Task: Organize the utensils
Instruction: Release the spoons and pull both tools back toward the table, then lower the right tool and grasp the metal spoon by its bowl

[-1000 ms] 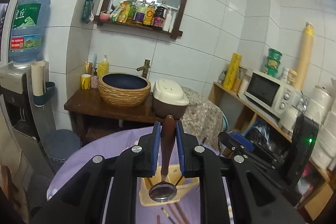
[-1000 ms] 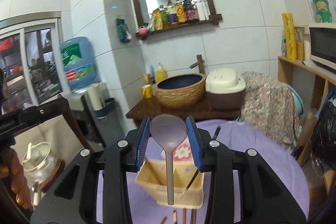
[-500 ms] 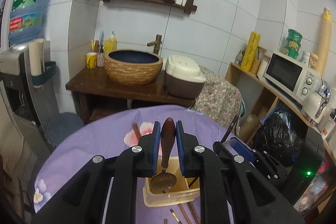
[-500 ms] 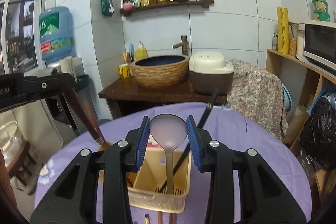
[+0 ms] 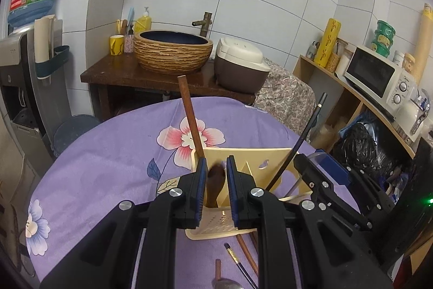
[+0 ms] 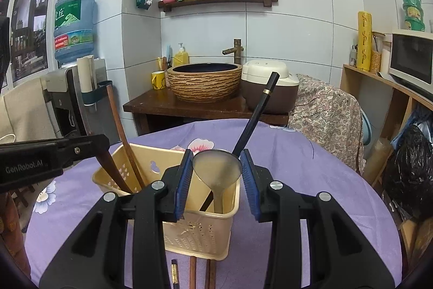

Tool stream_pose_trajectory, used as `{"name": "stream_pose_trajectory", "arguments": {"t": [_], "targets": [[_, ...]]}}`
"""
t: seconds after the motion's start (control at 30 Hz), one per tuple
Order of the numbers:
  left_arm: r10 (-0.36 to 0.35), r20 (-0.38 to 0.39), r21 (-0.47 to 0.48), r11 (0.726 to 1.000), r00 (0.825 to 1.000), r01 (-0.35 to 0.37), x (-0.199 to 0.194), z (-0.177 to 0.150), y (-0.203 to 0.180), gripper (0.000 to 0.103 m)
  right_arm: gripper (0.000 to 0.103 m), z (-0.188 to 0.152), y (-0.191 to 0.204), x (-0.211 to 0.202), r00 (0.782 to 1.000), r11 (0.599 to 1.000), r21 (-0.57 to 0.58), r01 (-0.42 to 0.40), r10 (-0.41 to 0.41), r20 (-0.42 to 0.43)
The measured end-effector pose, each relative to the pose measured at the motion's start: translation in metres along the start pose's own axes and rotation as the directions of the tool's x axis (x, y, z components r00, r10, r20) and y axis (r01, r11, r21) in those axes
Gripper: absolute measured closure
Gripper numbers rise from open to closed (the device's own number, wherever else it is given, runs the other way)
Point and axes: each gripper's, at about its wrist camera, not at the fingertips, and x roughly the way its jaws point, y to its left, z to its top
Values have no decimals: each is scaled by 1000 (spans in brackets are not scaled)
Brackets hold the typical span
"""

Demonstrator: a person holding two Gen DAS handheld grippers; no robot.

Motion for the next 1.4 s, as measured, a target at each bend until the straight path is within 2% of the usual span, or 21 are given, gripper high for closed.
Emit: {"name": "stream_pose_trajectory", "arguments": {"t": [0.07, 0.1, 0.13, 0.2, 0.23, 0.37, 0.5, 0.63, 0.83, 1.0, 1.1, 1.17, 1.27, 1.4], "targets": [[-12, 4, -14, 1000, 1000, 12, -2, -1, 2, 82, 65, -2, -1, 1, 1000, 1000, -2, 1, -1, 0], [-25, 7, -24, 999, 1000, 26, -5, 0, 3, 73, 65, -3, -2, 1, 1000, 1000, -2, 6, -6, 2], [-39, 18, -34, 999, 999, 40, -9, -1, 4, 68, 63, -4, -2, 1, 1000, 1000, 0, 6, -6, 3], [-67, 54, -49, 996, 996, 69, -23, -2, 6, 52, 50, -4, -3, -3, 1000, 1000, 8, -4, 3, 16], [-74, 77, -50, 996, 994, 78, -32, -4, 7, 49, 43, -4, -4, -6, 1000, 1000, 12, -4, 4, 30], [-63, 126, -22, 998, 990, 67, -62, -19, 6, 28, 34, -7, -5, -25, 998, 1000, 4, 3, -4, 58], [-50, 105, 46, 998, 993, 45, -82, -43, 5, 6, 31, -16, -7, -54, 998, 1000, -10, 0, 0, 62], [12, 74, 110, 994, 997, -20, -96, -81, 6, 5, 29, -38, -5, -87, 999, 998, -45, -52, 52, 12], [78, 30, 151, 985, 996, -82, -104, -135, 13, 5, 29, -88, 1, -120, 991, 989, -103, -105, 95, -99], [110, -10, 171, 979, 994, -106, -98, -174, 14, 5, 29, -133, 4, -135, 980, 986, -123, -114, 92, -175], [159, -32, 176, 973, 987, -151, -91, -189, 12, 5, 29, -152, 2, -142, 976, 987, -118, -106, 81, -202], [146, -76, 183, 974, 986, -130, -87, -197, 10, 5, 29, -160, -1, -148, 975, 990, -103, -97, 74, -211], [90, -124, 165, 984, 988, -69, -85, -206, 5, 6, 29, -167, -4, -158, 977, 992, -101, -82, 60, -206], [51, -180, 175, 984, 982, -19, -78, -213, -6, 20, 29, -167, -10, -162, 976, 993, -98, -72, 50, -211]]}}
